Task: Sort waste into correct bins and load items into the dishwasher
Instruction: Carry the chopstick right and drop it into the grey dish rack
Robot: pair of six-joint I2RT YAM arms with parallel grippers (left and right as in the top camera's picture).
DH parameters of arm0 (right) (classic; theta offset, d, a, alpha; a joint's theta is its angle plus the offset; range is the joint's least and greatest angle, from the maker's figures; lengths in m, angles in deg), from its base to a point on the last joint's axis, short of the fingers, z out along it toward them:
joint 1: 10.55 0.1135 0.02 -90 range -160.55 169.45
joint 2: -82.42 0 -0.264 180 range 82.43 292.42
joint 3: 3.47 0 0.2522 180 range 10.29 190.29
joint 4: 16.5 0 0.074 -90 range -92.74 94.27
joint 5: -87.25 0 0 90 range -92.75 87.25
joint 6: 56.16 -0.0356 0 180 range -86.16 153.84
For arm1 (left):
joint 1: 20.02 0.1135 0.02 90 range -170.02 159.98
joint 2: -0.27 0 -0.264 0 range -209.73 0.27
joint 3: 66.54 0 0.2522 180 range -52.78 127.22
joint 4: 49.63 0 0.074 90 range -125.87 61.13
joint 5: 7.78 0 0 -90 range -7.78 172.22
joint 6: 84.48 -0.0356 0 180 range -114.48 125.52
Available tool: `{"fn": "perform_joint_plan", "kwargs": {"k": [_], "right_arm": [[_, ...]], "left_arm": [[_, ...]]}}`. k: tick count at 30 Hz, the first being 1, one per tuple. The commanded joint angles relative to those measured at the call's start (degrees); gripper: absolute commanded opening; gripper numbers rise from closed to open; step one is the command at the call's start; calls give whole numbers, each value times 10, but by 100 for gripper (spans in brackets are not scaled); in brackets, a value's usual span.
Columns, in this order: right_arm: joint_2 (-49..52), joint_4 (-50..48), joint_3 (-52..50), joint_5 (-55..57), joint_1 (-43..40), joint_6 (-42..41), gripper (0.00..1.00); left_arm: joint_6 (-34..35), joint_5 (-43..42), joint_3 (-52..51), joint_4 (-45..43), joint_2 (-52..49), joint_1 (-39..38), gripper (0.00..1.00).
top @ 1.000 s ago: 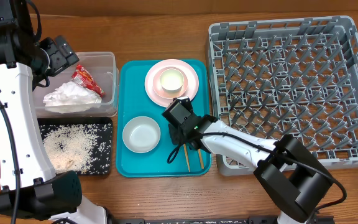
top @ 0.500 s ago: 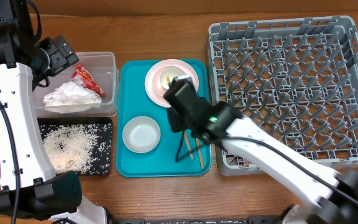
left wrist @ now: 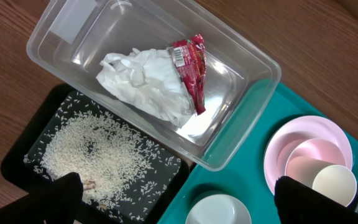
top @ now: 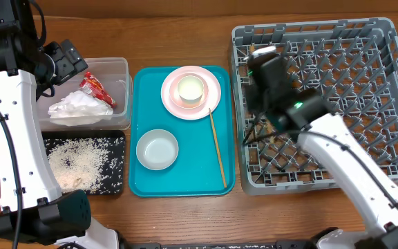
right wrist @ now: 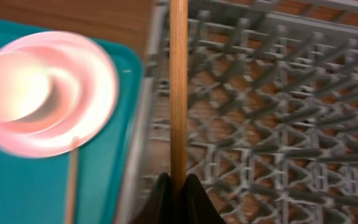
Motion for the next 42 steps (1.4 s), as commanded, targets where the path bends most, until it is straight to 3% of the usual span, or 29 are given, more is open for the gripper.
{"fn": "perform_joint_plan", "kwargs": {"k": [1,7,18,19,20,28,35,42], "right_arm": [[20,-13,6,-14,-45,24,4],[57,-44,3,-92,-100,25,4],[131,-73,3,-116,-106,58,4],[134,-74,3,-116,-106,58,16],[137,-75,3,-116,-106,59,20],[135,-75,8,-119,-104,58,22],[118,-1,41,-297,-55,25,33],[119,31,38,-312,19,-46,34]], "left_arm": [[-5,-2,3,-1,6,0,100],[-5,-2,3,-1,6,0,100],[-5,-2,3,-1,6,0,100],[-5,-2,3,-1,6,0,100],[-5,-2,3,-1,6,0,100],[-5,-2,3,-1,6,0,100],[-5,-2,3,-1,6,0,100],[-5,-2,3,-1,6,0,100]]}}
